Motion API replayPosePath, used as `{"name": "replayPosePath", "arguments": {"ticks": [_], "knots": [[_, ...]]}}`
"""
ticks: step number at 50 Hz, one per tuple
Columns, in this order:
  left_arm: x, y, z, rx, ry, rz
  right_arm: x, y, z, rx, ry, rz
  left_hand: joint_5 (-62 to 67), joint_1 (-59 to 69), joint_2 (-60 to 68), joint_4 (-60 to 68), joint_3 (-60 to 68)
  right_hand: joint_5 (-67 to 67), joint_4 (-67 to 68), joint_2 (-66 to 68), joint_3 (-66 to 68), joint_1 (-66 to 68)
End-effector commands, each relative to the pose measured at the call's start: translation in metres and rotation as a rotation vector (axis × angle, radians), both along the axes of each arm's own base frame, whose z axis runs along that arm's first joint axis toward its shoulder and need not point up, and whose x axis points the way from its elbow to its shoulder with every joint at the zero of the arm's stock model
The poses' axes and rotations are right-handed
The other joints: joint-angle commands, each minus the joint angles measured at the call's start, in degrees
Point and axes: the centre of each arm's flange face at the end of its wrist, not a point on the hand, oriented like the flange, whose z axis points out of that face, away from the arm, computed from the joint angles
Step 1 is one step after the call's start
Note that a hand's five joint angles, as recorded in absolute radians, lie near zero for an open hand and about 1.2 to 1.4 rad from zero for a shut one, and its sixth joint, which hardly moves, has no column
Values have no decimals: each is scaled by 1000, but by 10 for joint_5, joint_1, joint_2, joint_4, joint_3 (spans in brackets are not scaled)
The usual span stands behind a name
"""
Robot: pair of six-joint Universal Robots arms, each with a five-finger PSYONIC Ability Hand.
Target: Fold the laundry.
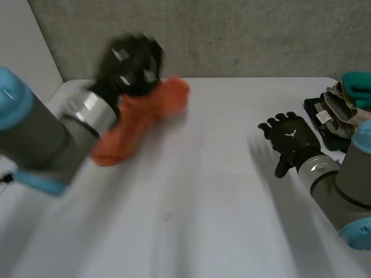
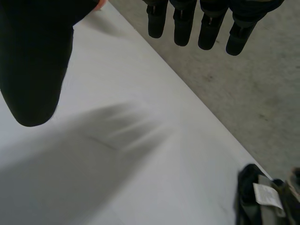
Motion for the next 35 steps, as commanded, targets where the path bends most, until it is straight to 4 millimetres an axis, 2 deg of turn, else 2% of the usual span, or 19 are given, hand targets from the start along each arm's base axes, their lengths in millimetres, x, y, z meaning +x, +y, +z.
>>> {"name": "replayPosePath", "arguments": {"ticks": [1, 2, 3, 4, 5, 9, 11, 14, 16, 17, 20, 21, 22, 23, 26, 30, 33, 35], "knots": [[-50, 87, -104, 272, -203, -221, -18, -16, 5, -19, -1, -84, 139, 130, 114, 112, 117, -28, -23, -22, -21, -30], [-55, 98, -112, 289, -247, -246, -21, -18, 5, -17, -2, -94, -95, -104, -120, -122, -117, -28, -23, -22, -21, -30], [-56, 102, -113, 289, -268, -252, -22, -19, 5, -17, -2, -97, -272, -281, -298, -300, -294, -28, -23, -22, -21, -30], [-56, 104, -113, 279, -291, -249, -23, -19, 6, -20, -3, -98, -376, -385, -401, -403, -398, -28, -23, -22, -21, -30], [-55, 104, -110, 266, -300, -244, -23, -19, 6, -20, -3, -98, -410, -419, -435, -437, -432, -28, -23, -22, -21, -30], [-42, 88, -79, 148, -320, -117, -22, -19, 6, -21, -2, -95, -509, -518, -535, -537, -531, -28, -23, -22, -21, -30], [-16, 55, -53, 83, -299, 77, -21, -19, 6, -19, -3, -94, -521, -530, -547, -549, -543, -28, -23, -22, -21, -30], [11, 21, -44, 79, -283, 226, -21, -18, 5, -15, -3, -93, -520, -529, -545, -547, -542, -28, -23, -22, -21, -30], [21, 4, -44, 79, -289, 267, -20, -16, 4, -11, -2, -88, -518, -527, -543, -545, -540, -28, -23, -22, -21, -30], [23, -1, -48, 88, -296, 275, -19, -15, 3, -9, -3, -85, -516, -525, -542, -544, -538, -28, -23, -22, -21, -30], [22, -23, -83, 147, -338, 290, -19, -14, 1, -2, 1, -86, -515, -524, -540, -542, -537, -28, -23, -22, -21, -30], [22, -37, -101, 169, -372, 300, -19, -14, 1, -2, 1, -85, -515, -524, -540, -542, -537, -28, -23, -22, -21, -30], [24, -44, -108, 176, -389, 313, -19, -13, 0, 2, 2, -86, -515, -524, -540, -542, -537, -28, -23, -22, -21, -30], [33, -59, -122, 187, -446, 347, -19, -13, 0, 3, 2, -86, -513, -522, -538, -540, -535, -28, -23, -22, -21, -30], [57, -85, -154, 217, -625, 394, -19, -13, -1, 4, 4, -85, -506, -515, -532, -533, -528, -28, -23, -22, -21, -30], [63, -95, -175, 215, -743, 389, -20, -13, -1, 5, 4, -88, -503, -512, -528, -530, -525, -28, -23, -22, -21, -30], [60, -100, -181, 204, -753, 371, -19, -13, -1, 3, 6, -87, -498, -507, -523, -525, -520, -28, -23, -22, -21, -30], [57, -105, -184, 196, -747, 368, -19, -13, -1, 3, 9, -87, -439, -448, -465, -466, -461, -28, -23, -22, -21, -30]]}}
